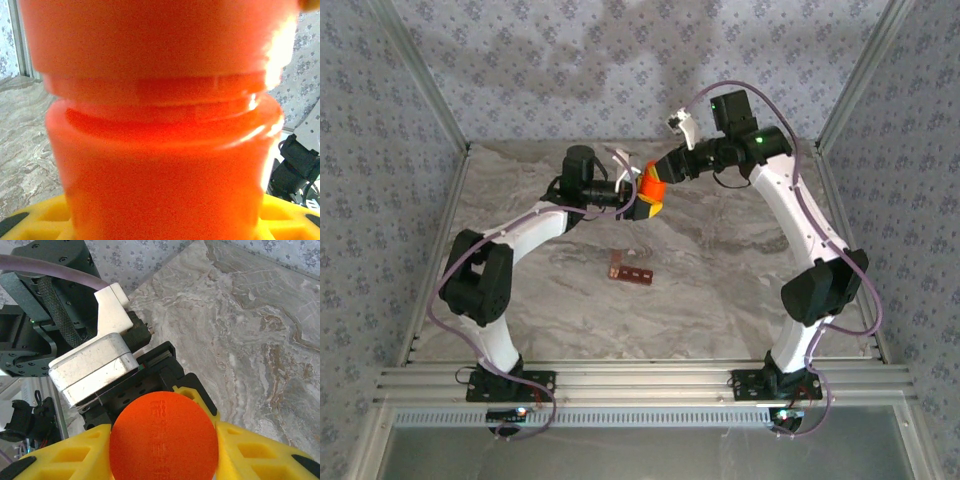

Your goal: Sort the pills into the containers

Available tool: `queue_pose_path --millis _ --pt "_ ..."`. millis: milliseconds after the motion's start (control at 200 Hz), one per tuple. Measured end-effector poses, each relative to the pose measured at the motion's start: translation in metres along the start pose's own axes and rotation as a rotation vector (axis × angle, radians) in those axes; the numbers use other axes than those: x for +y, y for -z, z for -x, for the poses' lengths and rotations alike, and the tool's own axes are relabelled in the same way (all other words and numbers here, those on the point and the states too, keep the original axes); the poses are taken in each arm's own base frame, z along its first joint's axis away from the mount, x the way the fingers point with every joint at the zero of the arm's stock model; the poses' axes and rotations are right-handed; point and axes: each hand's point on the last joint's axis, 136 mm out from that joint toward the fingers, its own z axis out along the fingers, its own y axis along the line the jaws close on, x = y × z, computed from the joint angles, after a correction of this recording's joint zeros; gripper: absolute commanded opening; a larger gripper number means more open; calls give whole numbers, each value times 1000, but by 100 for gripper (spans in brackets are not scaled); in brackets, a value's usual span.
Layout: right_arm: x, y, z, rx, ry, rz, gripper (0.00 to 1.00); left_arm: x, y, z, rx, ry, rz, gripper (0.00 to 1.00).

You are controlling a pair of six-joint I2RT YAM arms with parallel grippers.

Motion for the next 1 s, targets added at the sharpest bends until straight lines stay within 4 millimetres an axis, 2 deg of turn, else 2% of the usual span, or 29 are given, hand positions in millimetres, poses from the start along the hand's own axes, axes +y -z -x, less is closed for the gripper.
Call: queue_pose_path --millis 115,260,480,670,910,1000 --pt "-7 -5 -5 -6 -32 -43 43 6 -1 -6 8 17 21 0" --pt "-12 -8 -2 -34 -91 -124 41 13 -1 -6 9 21 57 0" --pt "-18 -15 -1 -64 -198 -251 43 20 -1 -9 11 28 93 0" --pt "-22 -16 -2 -70 -244 -284 45 24 -1 -12 16 36 104 0" --pt "-21 -15 -2 -67 -250 -287 51 24 -2 -12 15 34 102 0" --pt "-21 -13 -1 -63 -256 -283 56 24 -2 -10 9 23 101 0"
